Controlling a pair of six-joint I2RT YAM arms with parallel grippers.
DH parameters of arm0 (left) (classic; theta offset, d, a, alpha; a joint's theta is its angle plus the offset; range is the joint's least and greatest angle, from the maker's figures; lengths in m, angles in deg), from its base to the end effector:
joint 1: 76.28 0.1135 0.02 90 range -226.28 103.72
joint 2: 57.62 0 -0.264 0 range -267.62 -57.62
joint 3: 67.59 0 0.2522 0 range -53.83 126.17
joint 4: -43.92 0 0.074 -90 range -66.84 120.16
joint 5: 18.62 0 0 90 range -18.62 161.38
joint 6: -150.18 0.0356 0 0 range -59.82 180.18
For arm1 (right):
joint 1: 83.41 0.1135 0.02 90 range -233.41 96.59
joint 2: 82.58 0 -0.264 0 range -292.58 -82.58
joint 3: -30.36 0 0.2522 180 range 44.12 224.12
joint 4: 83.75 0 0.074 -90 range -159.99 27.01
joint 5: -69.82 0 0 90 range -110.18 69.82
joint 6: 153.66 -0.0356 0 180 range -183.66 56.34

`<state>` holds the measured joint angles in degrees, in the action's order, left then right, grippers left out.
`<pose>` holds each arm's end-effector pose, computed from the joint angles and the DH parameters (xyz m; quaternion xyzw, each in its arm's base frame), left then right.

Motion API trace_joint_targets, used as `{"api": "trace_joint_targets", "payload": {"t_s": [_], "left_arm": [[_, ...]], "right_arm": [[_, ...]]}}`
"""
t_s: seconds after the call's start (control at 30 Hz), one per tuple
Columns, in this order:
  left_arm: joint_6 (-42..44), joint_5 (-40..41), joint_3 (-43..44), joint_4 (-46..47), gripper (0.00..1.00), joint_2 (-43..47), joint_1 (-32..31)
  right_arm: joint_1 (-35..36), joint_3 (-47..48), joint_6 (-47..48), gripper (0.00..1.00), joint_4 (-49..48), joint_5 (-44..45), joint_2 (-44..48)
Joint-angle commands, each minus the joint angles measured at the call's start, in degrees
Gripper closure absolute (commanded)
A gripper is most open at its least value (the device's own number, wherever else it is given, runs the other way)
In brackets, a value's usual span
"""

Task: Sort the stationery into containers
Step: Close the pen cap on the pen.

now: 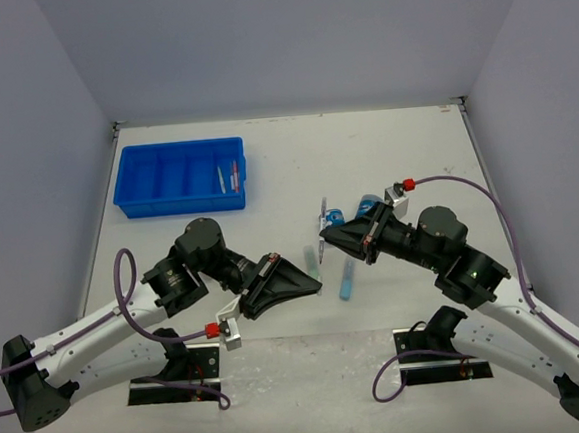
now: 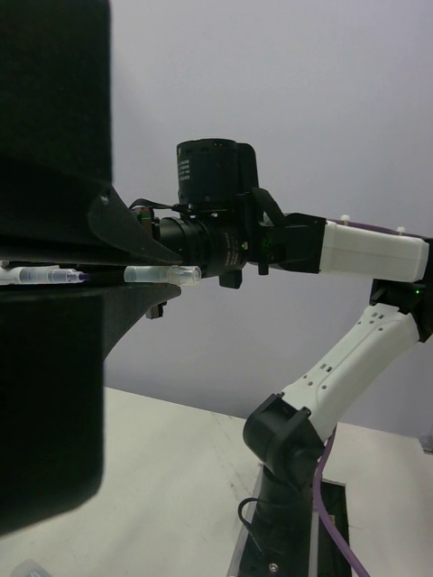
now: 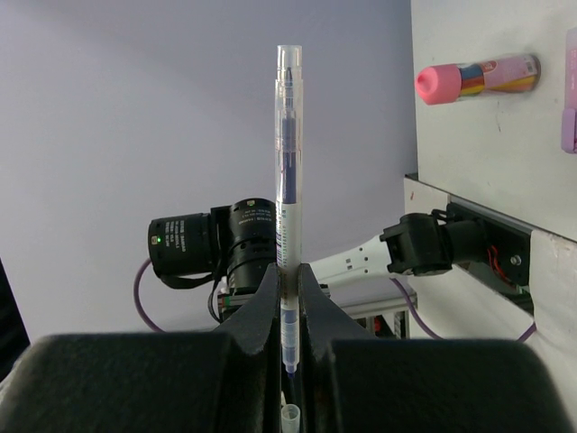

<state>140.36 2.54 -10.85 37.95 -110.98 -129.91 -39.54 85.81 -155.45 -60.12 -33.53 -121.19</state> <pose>0.0924 -0.1815 0.3363 0.7017 -0.1253 -0.2668 0.6486 0.1118 0.1189 0.3385 0.2311 0.7100 0.6435 0.1684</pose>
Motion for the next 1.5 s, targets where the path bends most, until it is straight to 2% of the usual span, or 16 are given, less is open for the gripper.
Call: {"api": "trace_joint_targets", "payload": {"t_s": [0.0,1.47], "left_arm": [[2.47,-0.89,1.67,-0.06,1.00,-0.07,0.36],[4.21,-2.21,3.43,-0.35,1.00,-2.27,2.12]], "right_arm": [[0.37,2.34,0.73,1.00,-0.64,0.42,0.11],[0.77,1.73,1.26,1.00,-0.90,-0.34,0.71]]}}
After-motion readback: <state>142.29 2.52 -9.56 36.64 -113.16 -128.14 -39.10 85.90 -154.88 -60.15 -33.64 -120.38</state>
